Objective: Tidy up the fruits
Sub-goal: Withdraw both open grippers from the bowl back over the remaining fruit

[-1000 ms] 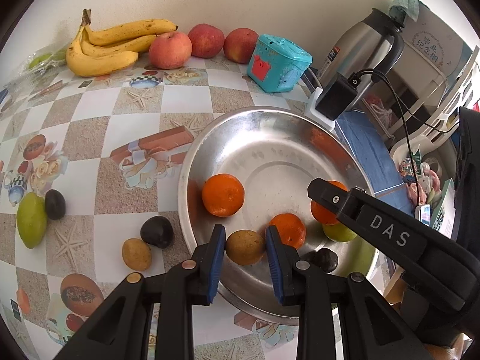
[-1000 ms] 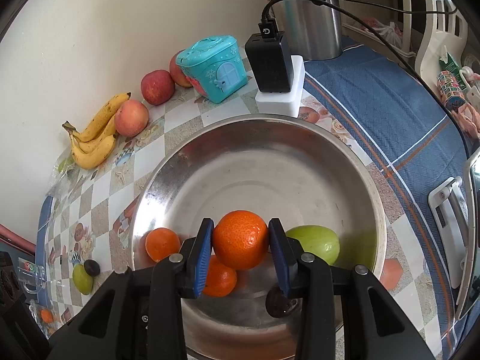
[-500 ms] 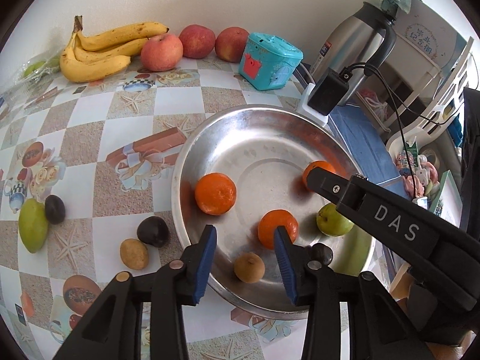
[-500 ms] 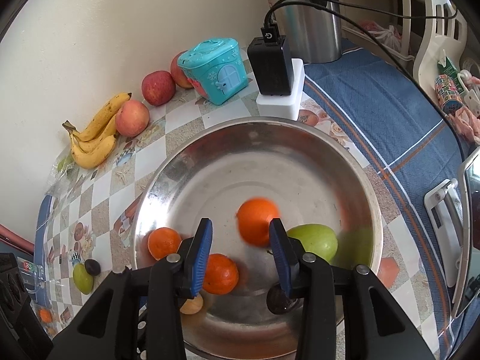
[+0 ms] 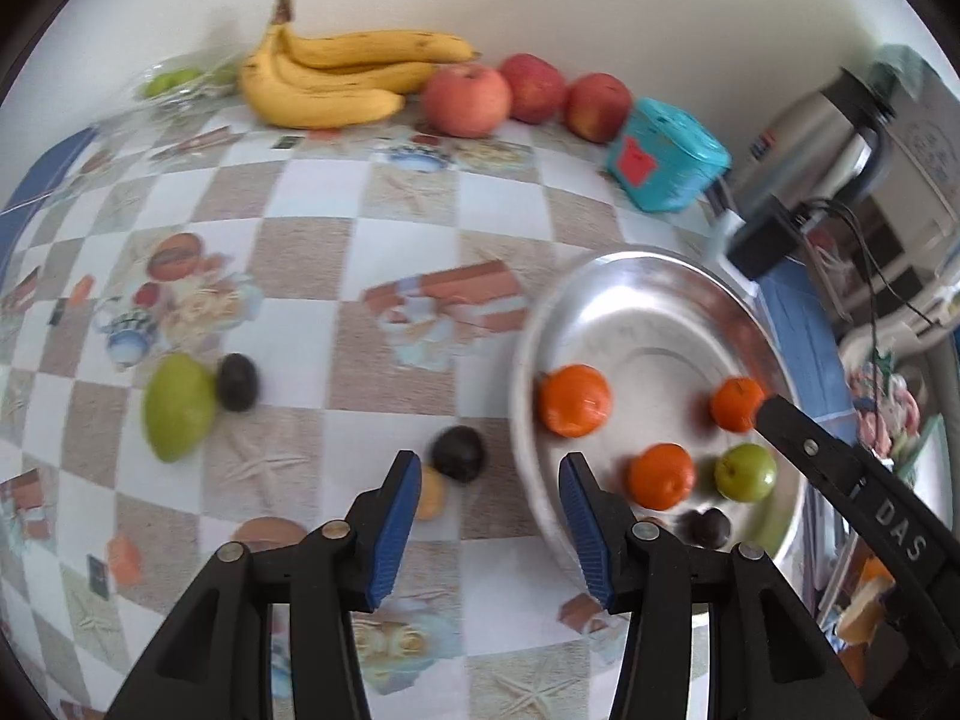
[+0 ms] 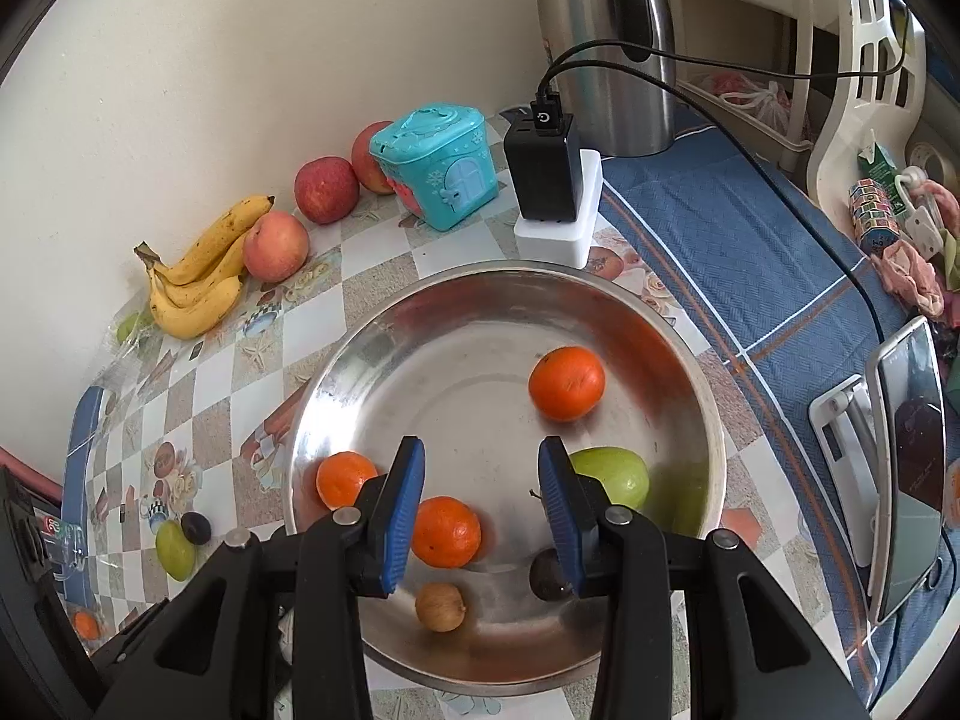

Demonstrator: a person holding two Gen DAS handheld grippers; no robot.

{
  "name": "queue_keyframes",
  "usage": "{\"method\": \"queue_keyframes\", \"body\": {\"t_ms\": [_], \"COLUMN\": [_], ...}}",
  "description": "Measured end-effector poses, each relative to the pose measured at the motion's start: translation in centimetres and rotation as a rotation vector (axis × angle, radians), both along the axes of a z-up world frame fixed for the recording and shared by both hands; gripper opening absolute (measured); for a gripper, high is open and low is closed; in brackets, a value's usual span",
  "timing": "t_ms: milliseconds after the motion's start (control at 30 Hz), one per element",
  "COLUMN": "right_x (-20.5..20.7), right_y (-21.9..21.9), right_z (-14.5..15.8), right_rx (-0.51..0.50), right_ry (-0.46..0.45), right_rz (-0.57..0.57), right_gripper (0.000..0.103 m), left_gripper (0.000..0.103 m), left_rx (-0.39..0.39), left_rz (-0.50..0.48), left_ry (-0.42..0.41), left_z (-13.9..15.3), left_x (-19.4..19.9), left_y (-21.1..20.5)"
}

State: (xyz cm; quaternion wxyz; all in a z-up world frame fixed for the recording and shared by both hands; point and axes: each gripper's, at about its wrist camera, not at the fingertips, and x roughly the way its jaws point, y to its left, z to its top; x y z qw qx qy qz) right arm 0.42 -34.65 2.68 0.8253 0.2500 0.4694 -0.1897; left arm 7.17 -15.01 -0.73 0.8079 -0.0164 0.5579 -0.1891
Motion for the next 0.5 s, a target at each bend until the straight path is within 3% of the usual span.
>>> {"method": "queue_keyframes", "body": {"t_ms": [200,500], "right_x": [0.4,1.9], "right_y": [1.6,5.9], "right_z": [0.3,0.2], "right_rx": [0.003,0.070], "right_ry": [0.004,0.005], "right_rz": [0.040,0.142], "right_gripper": [0.040,0.040], "left_gripper": [0.060,0.064], "left_rx": [0.038,0.072], "left_rz": [0.126,0.277], "left_ry": [-0.035,-0.063], "left_z": [1.4,2.5], "left_x": [1.6,3.0], "left_y": [4.6,11.2]}}
